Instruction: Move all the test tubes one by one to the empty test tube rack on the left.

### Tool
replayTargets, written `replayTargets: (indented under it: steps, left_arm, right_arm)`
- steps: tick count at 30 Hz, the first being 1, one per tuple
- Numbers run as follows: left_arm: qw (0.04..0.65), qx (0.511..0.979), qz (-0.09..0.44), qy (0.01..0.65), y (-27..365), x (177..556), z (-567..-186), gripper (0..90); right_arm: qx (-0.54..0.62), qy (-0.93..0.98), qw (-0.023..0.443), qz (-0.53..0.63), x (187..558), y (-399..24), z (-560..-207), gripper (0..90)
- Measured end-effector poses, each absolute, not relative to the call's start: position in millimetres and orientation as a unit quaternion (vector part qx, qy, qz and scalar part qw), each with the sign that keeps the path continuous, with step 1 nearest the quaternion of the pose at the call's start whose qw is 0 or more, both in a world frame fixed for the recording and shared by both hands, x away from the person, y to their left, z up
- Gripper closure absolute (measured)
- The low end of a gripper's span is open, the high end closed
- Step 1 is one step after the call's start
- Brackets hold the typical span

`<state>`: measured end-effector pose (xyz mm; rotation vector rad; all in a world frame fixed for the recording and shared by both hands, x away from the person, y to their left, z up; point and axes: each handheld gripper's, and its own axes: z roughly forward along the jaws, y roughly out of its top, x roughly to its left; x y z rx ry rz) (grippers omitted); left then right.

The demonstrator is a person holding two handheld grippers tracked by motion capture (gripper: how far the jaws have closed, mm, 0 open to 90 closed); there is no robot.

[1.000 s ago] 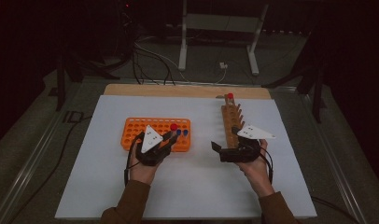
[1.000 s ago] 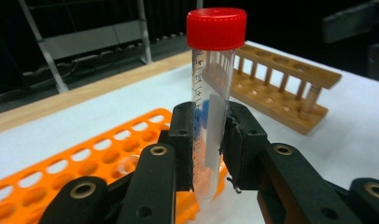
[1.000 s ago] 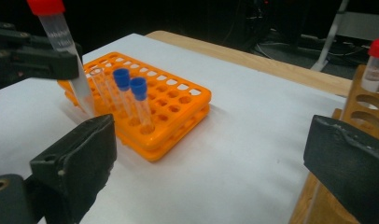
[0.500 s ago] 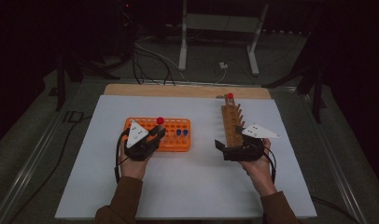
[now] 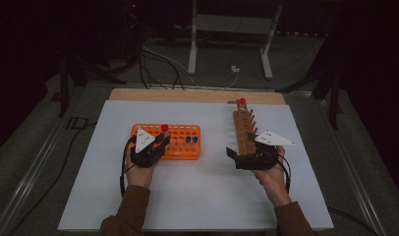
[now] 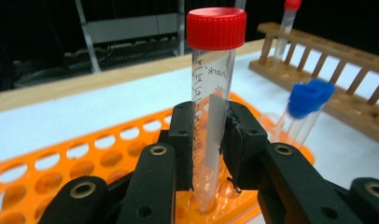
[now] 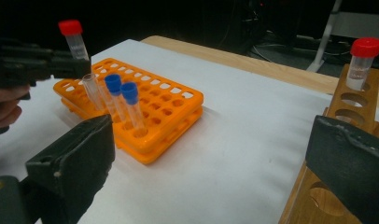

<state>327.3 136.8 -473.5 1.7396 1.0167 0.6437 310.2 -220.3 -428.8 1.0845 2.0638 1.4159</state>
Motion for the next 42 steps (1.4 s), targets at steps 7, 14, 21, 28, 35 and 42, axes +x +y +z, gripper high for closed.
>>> replayTargets:
  steps: [7,14,21,28,35,42]
  left_arm:
    - [0.470,0.735,0.253,0.418,137,327,-485,74.3]
    - [0.445,0.755,0.247,0.414,135,327,-493,74.3]
    - [0.433,0.766,0.237,0.411,135,328,-495,73.9]
    - [0.431,0.759,0.235,0.427,140,325,-496,54.4]
    - [0.448,0.746,0.223,0.438,150,314,-485,26.5]
    - [0.486,0.723,0.216,0.442,162,298,-469,12.4]
  right_arm:
    - [0.389,0.741,0.205,0.508,310,-220,-429,1.9]
    - [0.388,0.743,0.203,0.506,310,-219,-430,2.0]
    - [0.389,0.743,0.203,0.505,311,-219,-430,2.0]
    - [0.390,0.743,0.204,0.504,311,-220,-431,2.0]
    - [0.391,0.742,0.207,0.503,313,-220,-428,2.0]
    - [0.393,0.740,0.219,0.499,320,-221,-421,2.0]
